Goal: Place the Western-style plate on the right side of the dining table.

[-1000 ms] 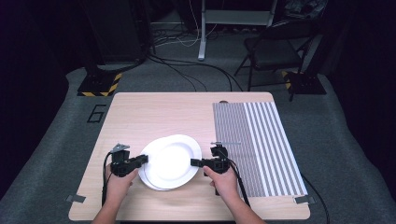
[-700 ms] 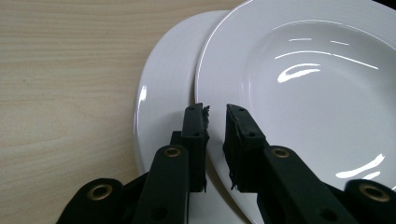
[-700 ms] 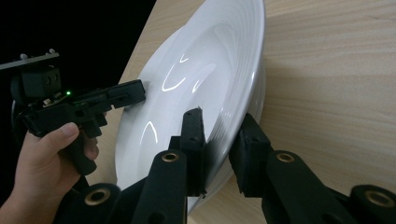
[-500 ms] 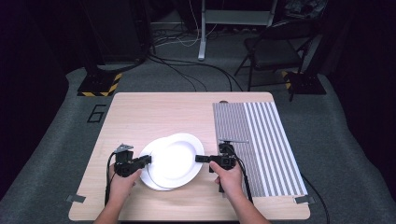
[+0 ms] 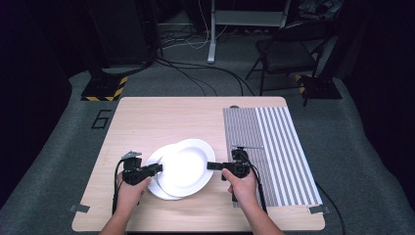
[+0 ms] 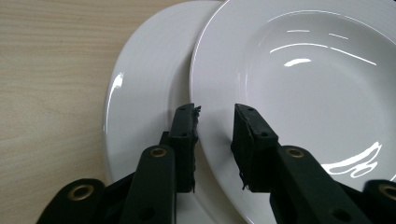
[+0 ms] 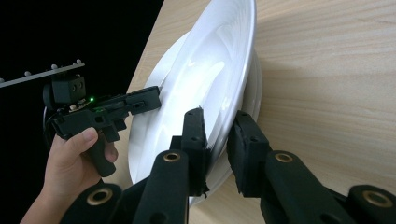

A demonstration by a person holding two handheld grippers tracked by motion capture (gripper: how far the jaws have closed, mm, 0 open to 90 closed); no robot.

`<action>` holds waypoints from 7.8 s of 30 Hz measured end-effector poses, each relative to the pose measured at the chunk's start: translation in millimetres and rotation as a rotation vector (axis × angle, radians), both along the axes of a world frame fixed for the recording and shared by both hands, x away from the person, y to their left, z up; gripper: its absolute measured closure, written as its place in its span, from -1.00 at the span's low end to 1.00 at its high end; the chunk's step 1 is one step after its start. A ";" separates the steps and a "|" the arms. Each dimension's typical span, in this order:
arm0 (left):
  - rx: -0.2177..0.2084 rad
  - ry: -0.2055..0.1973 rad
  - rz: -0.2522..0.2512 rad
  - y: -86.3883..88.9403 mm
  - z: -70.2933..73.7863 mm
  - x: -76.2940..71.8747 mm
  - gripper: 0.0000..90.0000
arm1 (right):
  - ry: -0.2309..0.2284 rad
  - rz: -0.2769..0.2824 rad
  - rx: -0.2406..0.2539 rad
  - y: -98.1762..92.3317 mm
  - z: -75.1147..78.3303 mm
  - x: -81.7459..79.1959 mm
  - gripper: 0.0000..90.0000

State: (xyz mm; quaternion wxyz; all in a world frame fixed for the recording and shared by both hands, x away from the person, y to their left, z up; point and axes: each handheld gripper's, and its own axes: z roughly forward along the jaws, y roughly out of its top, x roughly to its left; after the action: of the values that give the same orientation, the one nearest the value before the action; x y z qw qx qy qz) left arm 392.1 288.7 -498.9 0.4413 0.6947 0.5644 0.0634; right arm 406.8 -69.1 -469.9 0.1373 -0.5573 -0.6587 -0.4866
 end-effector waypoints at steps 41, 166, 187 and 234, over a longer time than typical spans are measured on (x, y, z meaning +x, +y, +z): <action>-0.064 0.049 0.008 -7.3 8.9 -7.1 0.25 | -0.193 -0.011 -0.183 12.6 3.3 -23.6 -0.07; -0.052 -0.018 -0.186 -100.2 43.7 13.3 0.23 | -0.133 -0.299 -0.188 -56.1 20.0 -69.5 -0.18; -0.062 -0.008 -0.255 -135.7 47.9 19.4 0.24 | -0.140 -0.401 -0.193 -86.0 22.5 -79.7 -0.17; -0.043 -0.035 -0.237 -200.5 39.6 35.0 0.29 | -0.126 -0.521 -0.337 -126.5 13.7 -71.8 -0.14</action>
State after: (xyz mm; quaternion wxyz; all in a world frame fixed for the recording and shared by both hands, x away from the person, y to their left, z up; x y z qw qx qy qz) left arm 427.1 88.1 -459.4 0.4704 0.7457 0.4717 0.0105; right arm 334.9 -195.6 -456.2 -0.1270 -0.6909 -0.5724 -0.4229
